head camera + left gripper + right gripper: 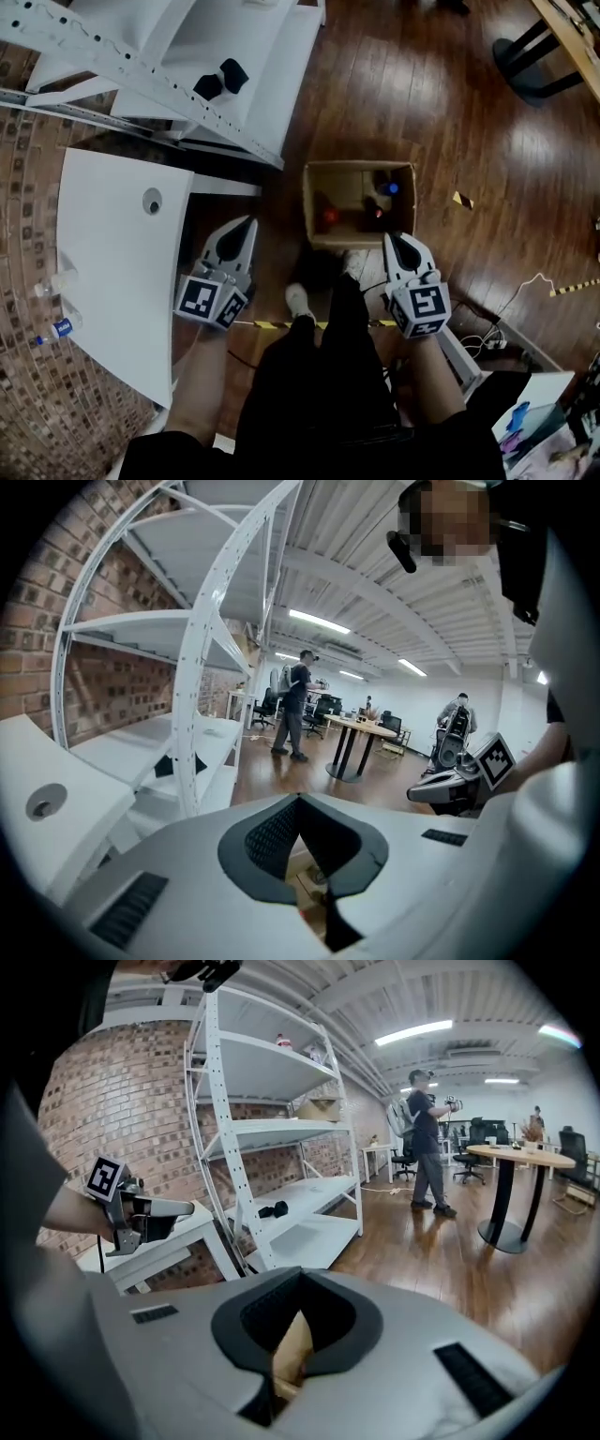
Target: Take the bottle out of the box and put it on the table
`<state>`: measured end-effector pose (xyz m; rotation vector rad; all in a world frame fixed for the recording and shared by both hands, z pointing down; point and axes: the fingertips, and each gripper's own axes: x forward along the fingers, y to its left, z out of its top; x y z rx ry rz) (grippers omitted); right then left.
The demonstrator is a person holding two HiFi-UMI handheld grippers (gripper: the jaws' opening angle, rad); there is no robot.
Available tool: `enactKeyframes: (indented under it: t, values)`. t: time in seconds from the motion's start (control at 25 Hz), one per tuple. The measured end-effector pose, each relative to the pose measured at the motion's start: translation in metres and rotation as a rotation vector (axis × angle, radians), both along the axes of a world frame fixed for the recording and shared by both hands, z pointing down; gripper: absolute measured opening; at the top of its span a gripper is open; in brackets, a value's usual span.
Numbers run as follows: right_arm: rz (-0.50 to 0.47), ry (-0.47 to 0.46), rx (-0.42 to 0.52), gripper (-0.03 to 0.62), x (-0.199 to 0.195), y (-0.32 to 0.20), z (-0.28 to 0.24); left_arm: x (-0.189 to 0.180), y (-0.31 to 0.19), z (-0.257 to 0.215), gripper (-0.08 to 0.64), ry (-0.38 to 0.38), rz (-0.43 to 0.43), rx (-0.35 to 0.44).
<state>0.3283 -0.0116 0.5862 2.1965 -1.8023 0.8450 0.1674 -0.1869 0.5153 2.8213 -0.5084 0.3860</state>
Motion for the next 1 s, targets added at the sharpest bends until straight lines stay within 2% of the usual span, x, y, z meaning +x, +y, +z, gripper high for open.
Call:
enactKeyframes:
  t: [0.2,0.36,0.52,0.68,0.84,1.0]
  values:
    - [0.007,-0.013,-0.014,0.002,0.016,0.001,0.015,0.041,0.019,0.014,0.002,-0.013,0.082,-0.005]
    - [-0.030,-0.002,-0.016,0.002,0.023,0.005,0.012,0.063,0.033,0.021,0.002,-0.032,0.145,-0.017]
    - [-0.113,0.008,-0.022,0.002,0.031,0.008,0.021,0.086,0.032,0.028,0.002,0.003,0.140,-0.013]
    - [-0.121,0.017,-0.005,0.002,0.043,0.004,0.034,0.105,0.039,0.041,0.002,0.002,0.161,0.006]
    - [-0.152,0.060,0.028,0.002,0.047,-0.007,0.057,0.106,0.040,0.066,0.002,0.014,0.180,0.010]
    - [-0.205,0.124,0.026,0.002,0.032,-0.022,0.101,0.086,0.031,0.107,0.002,0.023,0.211,0.049]
